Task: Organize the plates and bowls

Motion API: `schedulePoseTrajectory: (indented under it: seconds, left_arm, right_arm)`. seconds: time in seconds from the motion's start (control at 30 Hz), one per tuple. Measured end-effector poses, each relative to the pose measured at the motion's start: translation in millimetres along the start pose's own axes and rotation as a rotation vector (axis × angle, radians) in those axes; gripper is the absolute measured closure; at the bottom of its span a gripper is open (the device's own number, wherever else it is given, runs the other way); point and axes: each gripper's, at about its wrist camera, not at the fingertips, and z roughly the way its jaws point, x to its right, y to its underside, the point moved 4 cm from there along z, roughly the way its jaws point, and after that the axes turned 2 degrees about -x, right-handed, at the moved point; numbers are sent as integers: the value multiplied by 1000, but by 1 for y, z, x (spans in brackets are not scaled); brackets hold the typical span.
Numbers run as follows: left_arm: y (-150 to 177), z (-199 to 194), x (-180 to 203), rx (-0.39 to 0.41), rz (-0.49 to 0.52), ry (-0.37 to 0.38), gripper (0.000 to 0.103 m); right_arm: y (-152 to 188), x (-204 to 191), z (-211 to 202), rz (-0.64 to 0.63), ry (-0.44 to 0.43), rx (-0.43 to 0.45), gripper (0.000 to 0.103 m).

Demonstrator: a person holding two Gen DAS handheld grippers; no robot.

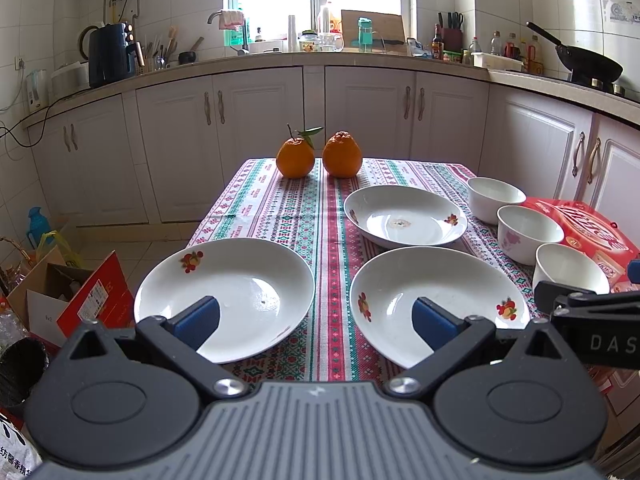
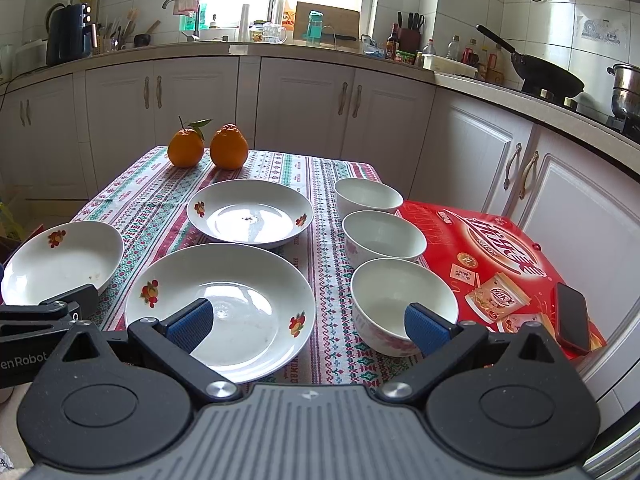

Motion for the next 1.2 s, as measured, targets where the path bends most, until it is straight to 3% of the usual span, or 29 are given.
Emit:
schedulePoseTrajectory:
  seconds: [1.2]
  left_arm:
    - [-1,-1,0,4,2,0,2]
  right_arm:
    - [0,0,-1,-2,8,5,0]
